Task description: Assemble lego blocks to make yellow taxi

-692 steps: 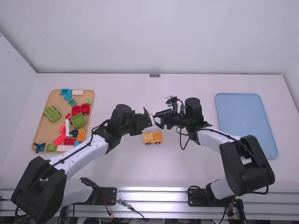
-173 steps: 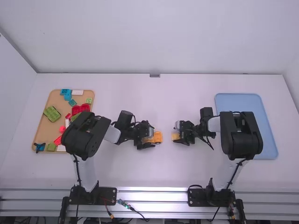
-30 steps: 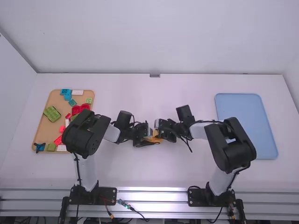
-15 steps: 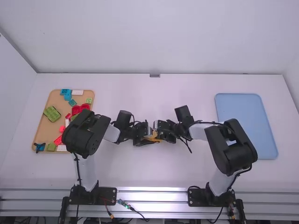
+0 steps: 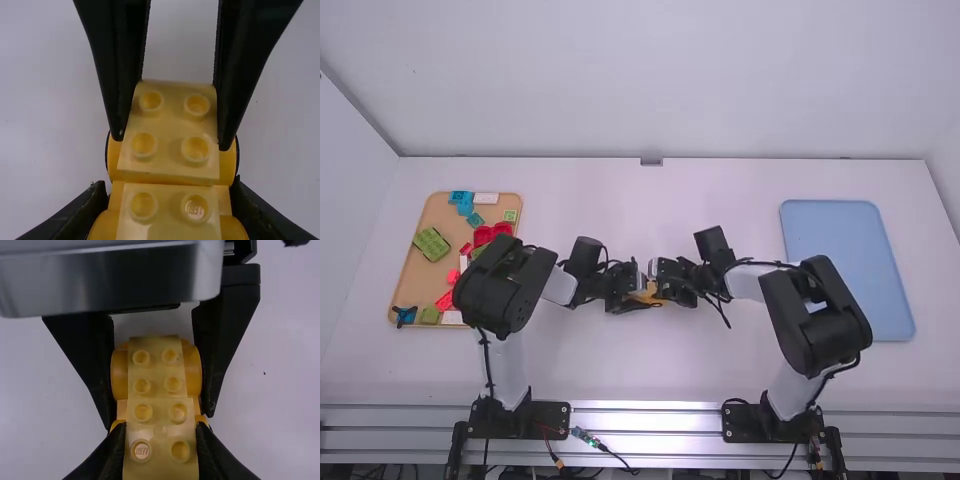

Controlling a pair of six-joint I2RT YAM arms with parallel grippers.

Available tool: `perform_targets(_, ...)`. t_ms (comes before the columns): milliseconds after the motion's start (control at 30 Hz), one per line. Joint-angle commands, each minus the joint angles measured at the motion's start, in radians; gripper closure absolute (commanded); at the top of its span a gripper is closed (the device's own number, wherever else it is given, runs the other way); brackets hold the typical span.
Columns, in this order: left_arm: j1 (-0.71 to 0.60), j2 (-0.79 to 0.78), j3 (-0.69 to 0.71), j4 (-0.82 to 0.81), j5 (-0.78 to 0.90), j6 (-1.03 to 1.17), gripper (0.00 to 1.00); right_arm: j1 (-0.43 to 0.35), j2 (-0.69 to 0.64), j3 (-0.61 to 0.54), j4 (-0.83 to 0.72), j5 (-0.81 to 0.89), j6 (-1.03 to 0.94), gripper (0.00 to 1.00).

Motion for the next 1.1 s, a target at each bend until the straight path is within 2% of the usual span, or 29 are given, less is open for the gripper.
perform_targets(0, -0.003, 0.007, -0.002, 0.004, -0.030, 0.004, 0.67, 0.020, -0.011, -0.007, -0.013, -0.039, 0.007, 0.64)
perform_targets(33, -0.003, 0.007, -0.002, 0.004, -0.030, 0.004, 0.67, 0.020, -0.011, -0.007, -0.010, -0.039, 0.010, 0.57)
perform_targets(167, -0.003, 0.007, -0.002, 0.003, -0.030, 0.004, 0.67, 0.020, -0.011, -0.007, 0.010, -0.055, 0.010, 0.43)
perform_targets(433, -0.003, 0.007, -0.002, 0.003, -0.030, 0.004, 0.67, -0.035, -0.011, -0.006, 0.057, -0.156, 0.010, 0.42)
perform_targets(633, -0.003, 0.007, -0.002, 0.003, -0.030, 0.004, 0.67, -0.122, -0.011, -0.006, 0.067, -0.359, -0.048, 0.43)
perform_targets(667, -0.003, 0.007, -0.002, 0.003, -0.030, 0.004, 0.67, -0.127, -0.011, -0.006, 0.067, -0.369, -0.052, 0.45)
perform_targets(700, -0.003, 0.007, -0.002, 0.003, -0.030, 0.004, 0.67, -0.136, -0.011, -0.007, 0.066, -0.381, -0.050, 0.59)
perform_targets(733, -0.003, 0.007, -0.002, 0.003, -0.030, 0.003, 0.67, -0.138, -0.011, -0.007, 0.063, -0.384, -0.050, 0.74)
perform_targets(767, -0.003, 0.007, -0.002, 0.003, -0.030, 0.004, 0.67, -0.138, -0.011, -0.007, 0.061, -0.378, -0.050, 1.00)
perform_targets(1067, -0.003, 0.007, -0.002, 0.002, -0.030, 0.003, 0.67, -0.062, -0.006, -0.007, 0.061, -0.240, 0.011, 1.00)
